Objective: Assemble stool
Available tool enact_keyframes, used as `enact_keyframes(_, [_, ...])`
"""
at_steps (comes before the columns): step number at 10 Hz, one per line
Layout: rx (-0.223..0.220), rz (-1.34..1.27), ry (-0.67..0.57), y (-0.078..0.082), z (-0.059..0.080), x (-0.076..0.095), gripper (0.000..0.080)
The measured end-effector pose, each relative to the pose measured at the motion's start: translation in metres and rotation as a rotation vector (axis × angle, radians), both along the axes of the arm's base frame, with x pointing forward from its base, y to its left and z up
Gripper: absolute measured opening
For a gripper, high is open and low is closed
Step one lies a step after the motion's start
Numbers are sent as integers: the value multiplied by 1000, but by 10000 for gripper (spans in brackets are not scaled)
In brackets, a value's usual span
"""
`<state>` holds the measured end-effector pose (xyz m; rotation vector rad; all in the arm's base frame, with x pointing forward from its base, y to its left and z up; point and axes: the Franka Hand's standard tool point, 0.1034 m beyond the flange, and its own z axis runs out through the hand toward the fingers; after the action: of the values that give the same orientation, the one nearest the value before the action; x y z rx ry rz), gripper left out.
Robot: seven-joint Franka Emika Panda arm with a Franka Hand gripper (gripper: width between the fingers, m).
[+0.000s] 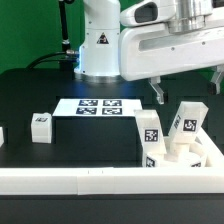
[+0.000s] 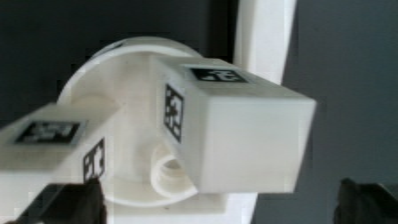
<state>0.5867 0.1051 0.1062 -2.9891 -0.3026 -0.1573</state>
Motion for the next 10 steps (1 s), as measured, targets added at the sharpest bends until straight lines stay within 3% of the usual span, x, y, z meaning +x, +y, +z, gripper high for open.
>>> enact_keyframes(10, [-164,861,-84,-23,-1,3,649])
